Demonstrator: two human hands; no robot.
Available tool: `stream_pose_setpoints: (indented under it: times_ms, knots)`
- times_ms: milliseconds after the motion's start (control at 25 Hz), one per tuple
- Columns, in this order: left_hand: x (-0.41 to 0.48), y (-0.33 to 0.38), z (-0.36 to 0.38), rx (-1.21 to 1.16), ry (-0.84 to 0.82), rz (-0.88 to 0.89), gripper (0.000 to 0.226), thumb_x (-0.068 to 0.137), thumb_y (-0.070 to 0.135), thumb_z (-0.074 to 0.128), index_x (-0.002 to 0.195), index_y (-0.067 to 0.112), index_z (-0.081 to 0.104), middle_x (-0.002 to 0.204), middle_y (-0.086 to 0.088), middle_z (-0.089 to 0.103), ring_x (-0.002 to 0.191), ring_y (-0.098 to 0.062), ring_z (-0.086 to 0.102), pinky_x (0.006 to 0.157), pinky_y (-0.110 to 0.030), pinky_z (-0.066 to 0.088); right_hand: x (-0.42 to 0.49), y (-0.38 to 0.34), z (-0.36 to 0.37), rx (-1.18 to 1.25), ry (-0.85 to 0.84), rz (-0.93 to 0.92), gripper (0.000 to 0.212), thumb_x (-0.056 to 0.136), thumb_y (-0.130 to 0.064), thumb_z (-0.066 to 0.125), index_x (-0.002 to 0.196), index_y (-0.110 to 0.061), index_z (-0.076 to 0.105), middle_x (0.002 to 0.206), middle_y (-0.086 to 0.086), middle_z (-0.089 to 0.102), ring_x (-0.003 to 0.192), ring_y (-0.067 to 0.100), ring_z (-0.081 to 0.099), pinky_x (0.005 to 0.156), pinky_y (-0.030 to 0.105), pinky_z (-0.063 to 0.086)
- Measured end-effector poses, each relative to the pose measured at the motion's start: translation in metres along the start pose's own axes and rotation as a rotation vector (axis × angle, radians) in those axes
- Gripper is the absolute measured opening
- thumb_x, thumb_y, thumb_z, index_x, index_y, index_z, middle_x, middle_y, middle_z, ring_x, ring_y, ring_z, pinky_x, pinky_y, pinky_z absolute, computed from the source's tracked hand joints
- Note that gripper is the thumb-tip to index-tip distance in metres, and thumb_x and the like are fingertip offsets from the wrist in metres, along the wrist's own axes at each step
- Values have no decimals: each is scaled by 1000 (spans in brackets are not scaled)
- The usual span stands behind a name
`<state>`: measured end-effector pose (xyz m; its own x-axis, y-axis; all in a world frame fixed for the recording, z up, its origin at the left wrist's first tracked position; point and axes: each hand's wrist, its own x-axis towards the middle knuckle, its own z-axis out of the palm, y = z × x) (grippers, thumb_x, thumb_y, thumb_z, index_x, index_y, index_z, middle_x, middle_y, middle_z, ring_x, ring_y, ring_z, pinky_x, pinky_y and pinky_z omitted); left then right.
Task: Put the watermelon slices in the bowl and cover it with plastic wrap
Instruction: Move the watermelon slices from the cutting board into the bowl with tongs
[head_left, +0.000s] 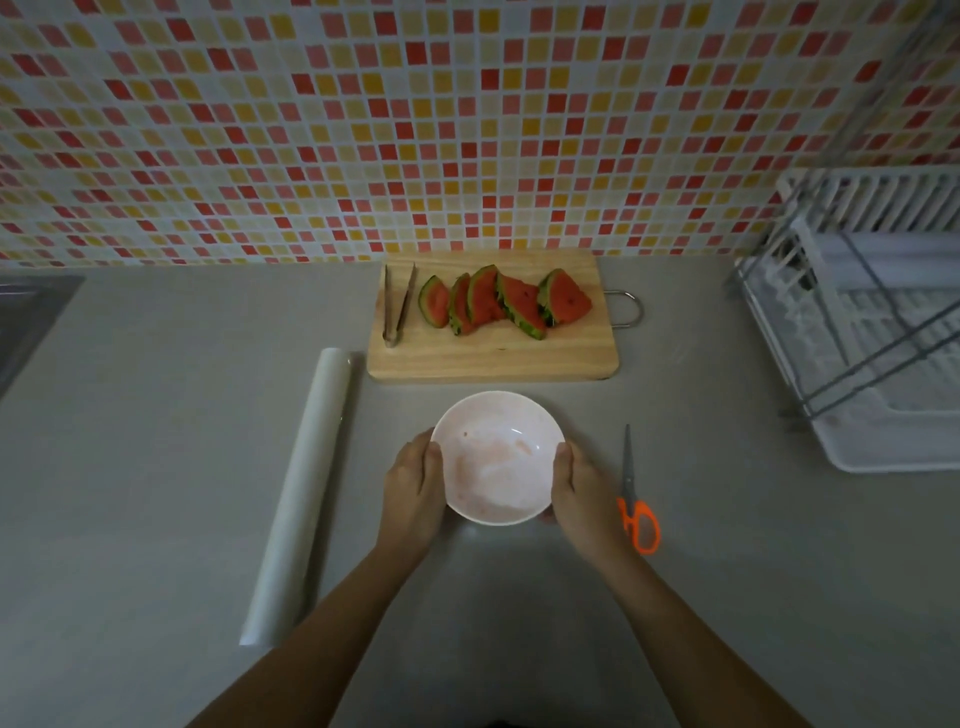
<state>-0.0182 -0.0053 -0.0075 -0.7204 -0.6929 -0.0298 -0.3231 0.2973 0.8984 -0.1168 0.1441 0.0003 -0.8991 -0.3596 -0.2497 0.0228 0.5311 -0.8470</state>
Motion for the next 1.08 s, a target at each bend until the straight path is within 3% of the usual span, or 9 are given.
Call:
stream_pose_setpoints:
  times_ms: [200, 320, 400, 480, 560, 680, 880, 960, 1080]
  knots:
    - [34, 11, 8, -27, -11, -43, 32, 101, 23, 35, 118, 14, 61, 114, -5, 66, 106, -21, 59, 92, -37, 47, 30, -15, -3, 4, 32, -9, 27, 99, -28, 27, 91, -26, 53, 73, -12, 53, 65, 3, 55, 40, 9, 42]
    - [42, 13, 10, -30, -23, -66, 31, 101, 24, 35, 121, 15, 58, 117, -3, 64, 108, -20, 58, 92, -34, 47, 39, -17, -3, 13, 43, 7, 29, 99, -30, 28, 92, -24, 55, 75, -15, 53, 69, 3, 55, 46, 14, 48]
    - [45, 15, 8, -46, -75, -84, 31, 100, 34, 35, 123, 21, 53, 116, 3, 61, 108, -17, 57, 86, -24, 47, 42, -18, -2, 22, 47, 14, 32, 99, -31, 27, 103, -21, 58, 80, -15, 55, 73, 2, 55, 55, 16, 47]
    - [53, 18, 3, -43, -135, -110, 47, 94, 55, 32, 129, 26, 43, 122, 7, 56, 110, -13, 55, 86, -20, 46, 45, -17, -1, -8, 65, -7, 34, 99, -31, 28, 110, -20, 58, 87, -12, 56, 77, 7, 52, 63, 19, 38]
    - [76, 20, -6, 73, -31, -82, 61, 91, 60, 33, 135, 19, 39, 131, -4, 49, 114, -19, 51, 94, -31, 42, 46, -15, -1, -17, 70, -24, 35, 99, -30, 28, 111, -19, 59, 90, -8, 56, 82, 11, 51, 69, 22, 34]
    - [141, 25, -20, 456, 163, -21, 45, 92, 25, 52, 126, -5, 46, 120, -26, 49, 108, -40, 48, 90, -36, 34, 46, -14, 1, 1, 65, -9, 37, 99, -31, 27, 114, -18, 59, 92, -6, 56, 85, 12, 50, 76, 24, 34]
    - [194, 31, -13, 855, -47, -192, 33, 97, 10, 35, 124, -8, 42, 126, -26, 45, 116, -40, 41, 98, -43, 32, 43, -14, 3, 21, 113, 3, 38, 99, -32, 29, 113, -17, 60, 94, -5, 57, 87, 13, 51, 77, 25, 36]
    - [195, 30, -16, 826, -61, -220, 33, 97, 4, 32, 125, -8, 44, 126, -28, 45, 116, -42, 41, 99, -43, 32, 43, -14, 4, 25, 138, 5, 37, 99, -32, 31, 112, -16, 61, 95, -4, 60, 85, 14, 52, 72, 24, 38]
    - [201, 39, -28, 466, -26, -121, 29, 97, 8, 37, 119, -7, 50, 114, -29, 54, 106, -43, 50, 91, -40, 38, 42, -15, 5, 25, 152, 23, 36, 98, -32, 31, 109, -16, 61, 91, -5, 59, 79, 12, 52, 60, 12, 36]
